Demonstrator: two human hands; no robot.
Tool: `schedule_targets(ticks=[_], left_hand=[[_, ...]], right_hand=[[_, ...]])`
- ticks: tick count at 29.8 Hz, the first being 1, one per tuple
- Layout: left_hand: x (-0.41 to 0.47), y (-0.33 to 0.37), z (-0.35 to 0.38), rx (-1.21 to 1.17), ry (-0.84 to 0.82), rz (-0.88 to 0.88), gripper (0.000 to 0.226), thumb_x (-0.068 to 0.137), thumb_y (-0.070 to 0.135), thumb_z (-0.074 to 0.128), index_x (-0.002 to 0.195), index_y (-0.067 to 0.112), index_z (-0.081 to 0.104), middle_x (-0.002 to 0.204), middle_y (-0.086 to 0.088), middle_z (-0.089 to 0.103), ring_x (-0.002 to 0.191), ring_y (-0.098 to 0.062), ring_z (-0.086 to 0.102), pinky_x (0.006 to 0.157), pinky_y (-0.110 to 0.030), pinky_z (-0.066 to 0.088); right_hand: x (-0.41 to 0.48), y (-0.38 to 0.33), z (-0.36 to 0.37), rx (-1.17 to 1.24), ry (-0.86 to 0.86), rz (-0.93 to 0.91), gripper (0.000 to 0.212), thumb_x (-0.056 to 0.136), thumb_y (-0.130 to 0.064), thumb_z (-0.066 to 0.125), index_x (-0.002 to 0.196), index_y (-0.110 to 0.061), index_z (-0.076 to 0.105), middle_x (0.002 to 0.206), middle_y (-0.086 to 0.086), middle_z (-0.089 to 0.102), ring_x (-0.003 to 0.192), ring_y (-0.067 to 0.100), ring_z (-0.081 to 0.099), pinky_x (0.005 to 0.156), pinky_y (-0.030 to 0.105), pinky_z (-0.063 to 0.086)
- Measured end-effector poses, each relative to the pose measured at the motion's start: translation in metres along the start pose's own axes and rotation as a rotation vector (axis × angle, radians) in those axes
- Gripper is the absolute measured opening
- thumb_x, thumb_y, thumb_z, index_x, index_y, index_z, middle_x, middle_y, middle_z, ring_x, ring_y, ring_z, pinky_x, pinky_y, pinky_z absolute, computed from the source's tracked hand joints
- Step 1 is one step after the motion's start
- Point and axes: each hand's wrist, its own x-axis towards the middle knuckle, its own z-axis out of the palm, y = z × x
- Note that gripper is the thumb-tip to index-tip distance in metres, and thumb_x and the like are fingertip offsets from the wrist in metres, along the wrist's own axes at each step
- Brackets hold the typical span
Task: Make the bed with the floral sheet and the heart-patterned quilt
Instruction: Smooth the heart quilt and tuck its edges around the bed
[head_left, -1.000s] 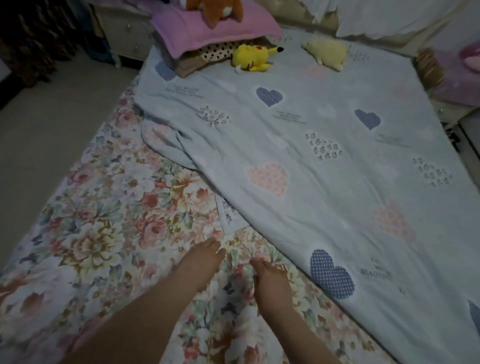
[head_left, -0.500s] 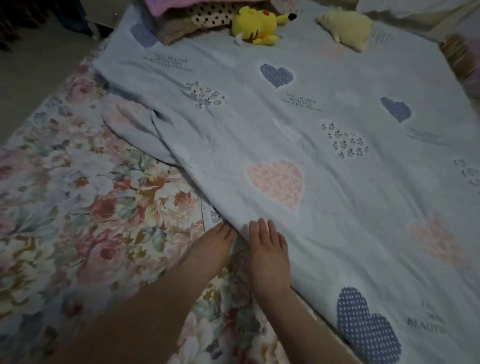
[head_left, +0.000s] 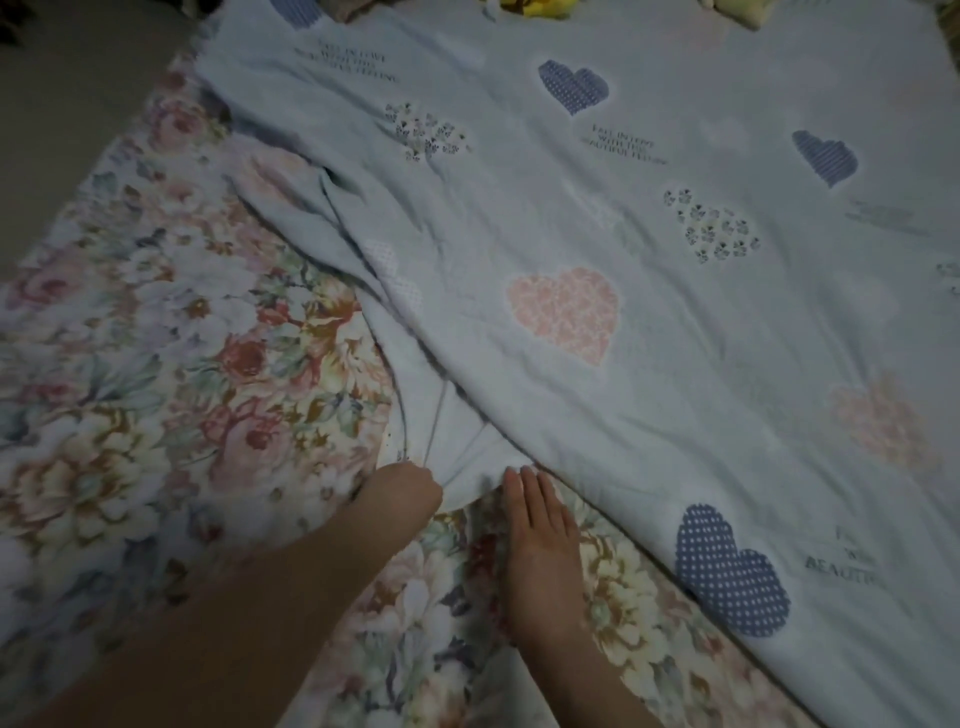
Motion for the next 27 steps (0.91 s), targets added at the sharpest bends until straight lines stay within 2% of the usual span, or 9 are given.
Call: schedule_targets(ticks=[7, 10, 12, 14, 16, 18, 21, 24, 27], left_hand=[[-0.094, -0.035, 0.113, -0.210, -0.300, -0.162, 0.036, 0.102, 0.008, 0.035, 0.130, 0.002, 0.057, 0.133, -0.014, 0.057, 0.125, -0.029, 0.054, 0.109, -0.039, 0.039], [-0.121, -0.050, 0.139, -0.084, -0.003, -0.085, 0.034, 0.043, 0.009, 0.090, 0.071, 0.008, 0.070, 0.066, -0.010, 0.066, 0.059, -0.025, 0.068, 0.055, -0.034, 0.058], [-0.132, -0.044, 0.132, -0.131, 0.255, -0.034, 0.054, 0.024, 0.006, 0.080, 0.072, 0.014, 0.057, 0.056, -0.005, 0.056, 0.044, -0.023, 0.056, 0.038, -0.029, 0.045], [-0.128, -0.031, 0.116, -0.113, 0.388, 0.005, 0.066, 0.035, 0.018, 0.084, 0.095, 0.012, 0.059, 0.081, -0.009, 0.062, 0.066, -0.027, 0.061, 0.051, -0.034, 0.051], [-0.118, -0.017, 0.101, -0.103, 0.369, 0.061, 0.094, 0.052, 0.045, 0.088, 0.130, 0.006, 0.055, 0.125, -0.016, 0.060, 0.108, -0.038, 0.062, 0.083, -0.048, 0.056], [-0.106, -0.009, 0.102, -0.092, 0.259, 0.042, 0.108, 0.079, 0.062, 0.067, 0.157, 0.013, 0.011, 0.163, -0.012, 0.007, 0.146, -0.044, 0.016, 0.112, -0.062, 0.027], [-0.088, -0.005, 0.114, -0.140, 0.108, -0.064, 0.104, 0.090, 0.066, 0.047, 0.151, 0.024, -0.027, 0.155, 0.000, -0.036, 0.146, -0.041, -0.021, 0.113, -0.068, 0.006], [-0.075, -0.004, 0.131, -0.161, 0.228, -0.080, 0.106, 0.091, 0.063, 0.048, 0.146, 0.026, -0.034, 0.157, -0.001, -0.033, 0.147, -0.042, -0.018, 0.109, -0.072, 0.015], [-0.063, -0.001, 0.149, -0.146, 0.239, -0.108, 0.104, 0.094, 0.045, 0.053, 0.144, 0.022, -0.035, 0.157, -0.002, -0.033, 0.147, -0.043, -0.014, 0.108, -0.072, 0.015]], right_hand=[[-0.080, -0.029, -0.040, 0.013, -0.186, 0.029, 0.061, 0.077, -0.002, 0.036, 0.131, -0.009, 0.062, 0.131, 0.010, 0.063, 0.119, 0.026, 0.063, 0.093, 0.043, 0.052], [-0.092, -0.036, -0.041, 0.063, -0.244, 0.008, 0.071, 0.069, 0.002, 0.072, 0.137, -0.011, 0.058, 0.136, 0.007, 0.060, 0.122, 0.025, 0.060, 0.095, 0.041, 0.050], [-0.087, -0.035, -0.037, 0.043, -0.218, -0.020, 0.061, 0.074, 0.002, 0.056, 0.134, -0.010, 0.060, 0.135, 0.009, 0.060, 0.121, 0.027, 0.061, 0.094, 0.041, 0.052], [-0.072, -0.028, -0.034, 0.017, -0.235, -0.038, 0.061, 0.075, 0.002, 0.035, 0.129, -0.005, 0.063, 0.130, 0.014, 0.063, 0.117, 0.031, 0.063, 0.092, 0.043, 0.055], [-0.053, -0.017, -0.028, -0.064, -0.241, -0.092, 0.057, 0.070, 0.004, 0.050, 0.125, -0.001, 0.065, 0.126, 0.018, 0.064, 0.114, 0.035, 0.064, 0.090, 0.044, 0.056], [-0.028, -0.008, -0.024, -0.112, -0.282, -0.121, 0.069, 0.054, 0.005, 0.074, 0.122, 0.001, 0.066, 0.124, 0.020, 0.065, 0.111, 0.036, 0.066, 0.087, 0.044, 0.054], [0.006, -0.001, -0.012, -0.160, -0.301, -0.185, 0.061, 0.064, 0.000, 0.063, 0.125, -0.002, 0.064, 0.129, 0.017, 0.062, 0.118, 0.035, 0.062, 0.094, 0.043, 0.051], [0.030, -0.002, 0.012, -0.195, -0.353, -0.284, 0.054, 0.072, -0.005, 0.062, 0.126, -0.002, 0.062, 0.128, 0.017, 0.061, 0.122, 0.038, 0.056, 0.105, 0.045, 0.043], [0.042, -0.010, 0.038, -0.236, -0.405, -0.267, 0.039, 0.073, -0.010, 0.043, 0.099, 0.005, 0.068, 0.092, 0.021, 0.066, 0.087, 0.038, 0.067, 0.084, 0.044, 0.054]])
